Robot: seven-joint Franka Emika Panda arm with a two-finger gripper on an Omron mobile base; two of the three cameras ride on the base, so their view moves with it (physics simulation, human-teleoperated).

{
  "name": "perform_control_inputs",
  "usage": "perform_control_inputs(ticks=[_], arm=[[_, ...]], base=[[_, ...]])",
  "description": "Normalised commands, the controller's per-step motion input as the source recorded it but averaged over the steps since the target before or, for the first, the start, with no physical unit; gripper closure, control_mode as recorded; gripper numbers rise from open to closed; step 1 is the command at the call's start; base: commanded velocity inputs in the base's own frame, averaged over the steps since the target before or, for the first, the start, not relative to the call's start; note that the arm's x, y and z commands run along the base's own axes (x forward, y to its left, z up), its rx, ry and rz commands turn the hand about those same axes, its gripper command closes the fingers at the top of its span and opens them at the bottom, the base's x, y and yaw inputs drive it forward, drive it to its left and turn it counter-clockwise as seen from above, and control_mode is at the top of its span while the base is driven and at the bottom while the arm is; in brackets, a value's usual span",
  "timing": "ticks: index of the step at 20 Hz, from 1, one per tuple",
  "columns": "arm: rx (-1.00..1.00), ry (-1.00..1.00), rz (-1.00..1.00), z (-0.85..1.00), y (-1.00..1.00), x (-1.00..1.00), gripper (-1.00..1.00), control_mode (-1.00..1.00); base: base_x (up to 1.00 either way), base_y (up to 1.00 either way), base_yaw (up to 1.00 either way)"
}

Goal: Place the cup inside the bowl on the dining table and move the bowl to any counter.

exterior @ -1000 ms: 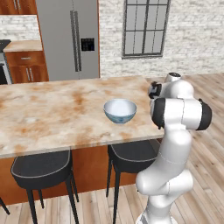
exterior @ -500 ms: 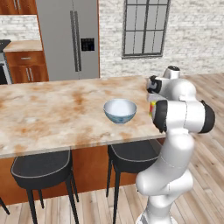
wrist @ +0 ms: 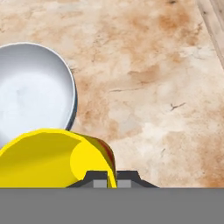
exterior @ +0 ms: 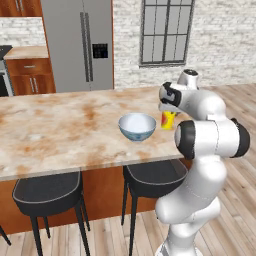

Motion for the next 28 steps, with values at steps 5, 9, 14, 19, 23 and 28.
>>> perform_control_inputs(ticks=[5, 9, 14, 19, 23, 28], arm=[[0.00, -0.04, 0.02, 0.32, 0.50, 0.00, 1.00, -1.00], [0.00, -0.02, 0.01, 0.32, 0.43, 0.03, 1.00, -1.00], [0.00, -0.01, 0.00, 0.22, 0.42, 0.09, 1.00, -1.00], [0.00, 0.00, 0.00, 0.08, 0.39, 0.20, 1.00, -1.00], [0.00, 0.00, 0.00, 0.00, 0.28, 0.42, 1.00, -1.00], [0.00, 0.01, 0.00, 0.00, 0.18, 0.46, 1.00, -1.00]], base=[[0.00, 0.00, 0.00], [0.00, 0.00, 0.00], [0.00, 0.00, 0.00], [0.00, 0.00, 0.00], [0.00, 0.00, 0.00], [0.00, 0.00, 0.00]])
